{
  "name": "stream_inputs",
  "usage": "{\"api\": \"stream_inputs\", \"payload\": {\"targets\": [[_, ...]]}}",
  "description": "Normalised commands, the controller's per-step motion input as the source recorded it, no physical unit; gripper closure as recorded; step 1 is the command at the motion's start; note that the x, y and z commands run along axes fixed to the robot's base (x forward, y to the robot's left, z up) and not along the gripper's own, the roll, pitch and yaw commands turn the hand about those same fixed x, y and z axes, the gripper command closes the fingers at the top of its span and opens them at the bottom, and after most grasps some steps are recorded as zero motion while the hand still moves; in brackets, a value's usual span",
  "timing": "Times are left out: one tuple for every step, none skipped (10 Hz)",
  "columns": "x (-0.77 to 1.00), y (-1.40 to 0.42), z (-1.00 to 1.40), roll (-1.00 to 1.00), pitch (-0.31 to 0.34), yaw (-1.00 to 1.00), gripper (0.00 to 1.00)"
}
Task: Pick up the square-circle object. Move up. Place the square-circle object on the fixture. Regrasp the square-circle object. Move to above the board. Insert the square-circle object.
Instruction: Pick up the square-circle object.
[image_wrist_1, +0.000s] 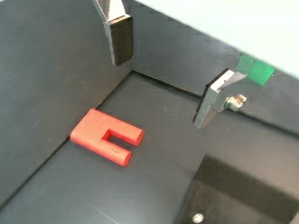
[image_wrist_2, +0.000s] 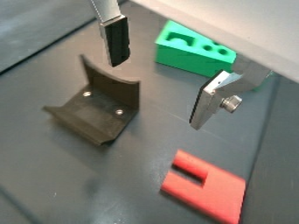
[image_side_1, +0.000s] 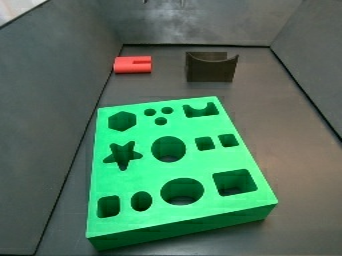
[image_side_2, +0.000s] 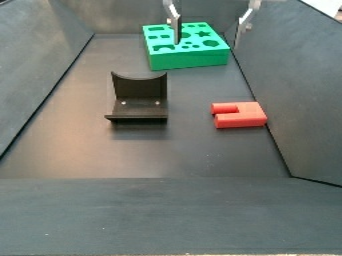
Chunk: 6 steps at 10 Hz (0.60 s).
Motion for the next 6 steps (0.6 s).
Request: {"api": "stream_inputs", "payload": {"targets": [[-0.29, 0.0, -0.39, 0.0, -0.01, -0.91, 0.0], [-0.35, 0.02, -0.49, 0.0, -0.021, -0.9, 0.0], [-0.28, 0.01, -0.49, 0.0, -0.016, -0.96, 0.0], [-0.19, 0.0, -0.48, 0.0, -0.001, -1.0, 0.0], [-0.18, 0.0, -0.49, 0.0, 0.0, -1.0, 0.0], [-0.07, 0.0, -0.49, 0.0, 0.0, -1.0, 0.0]]}}
